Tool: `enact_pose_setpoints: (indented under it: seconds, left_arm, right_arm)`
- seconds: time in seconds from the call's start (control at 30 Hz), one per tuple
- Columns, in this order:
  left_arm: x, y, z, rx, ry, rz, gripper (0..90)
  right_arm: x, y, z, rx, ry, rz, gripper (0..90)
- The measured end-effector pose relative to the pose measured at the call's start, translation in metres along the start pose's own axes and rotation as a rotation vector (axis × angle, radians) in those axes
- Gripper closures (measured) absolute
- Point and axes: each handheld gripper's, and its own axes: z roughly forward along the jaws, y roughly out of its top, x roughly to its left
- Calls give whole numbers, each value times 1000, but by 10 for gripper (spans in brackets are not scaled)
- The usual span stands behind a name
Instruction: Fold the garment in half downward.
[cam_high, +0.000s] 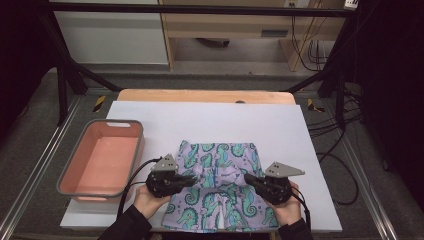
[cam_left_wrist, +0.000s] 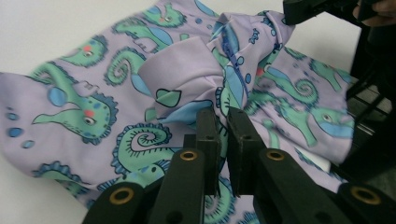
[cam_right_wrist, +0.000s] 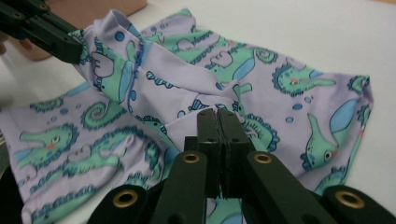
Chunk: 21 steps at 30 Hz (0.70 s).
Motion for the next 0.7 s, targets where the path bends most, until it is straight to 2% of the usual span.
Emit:
enact_pose_setpoints:
  seconds: [0.13,0.23,0.3,0.37,0.47,0.53,0.6,0.63,0.7]
  left_arm:
    - [-8,-17,3,46,-19,4,826]
    - [-11,-29,8,71,-26,-3,809]
    - [-11,-32,9,82,-24,-16,759]
    - [-10,-31,8,73,-24,-37,687]
    - [-8,-28,2,41,3,-64,553]
    - [-6,-27,-1,21,38,-83,505]
    - [-2,-26,0,12,53,-113,496]
    - [1,-26,2,15,56,-138,493]
    - [3,-27,7,27,29,-176,494]
  right_arm:
    - [5,-17,-4,37,14,13,890]
    - [7,-30,0,95,35,12,880]
    - [8,-37,3,137,46,25,848]
    - [7,-36,2,130,44,28,758]
    - [4,-28,-5,67,43,46,652]
    - [2,-23,-8,44,21,51,645]
    - [-2,-20,-6,40,11,76,642]
    - [-3,-20,-2,47,6,85,642]
    - [-3,-21,7,72,17,96,626]
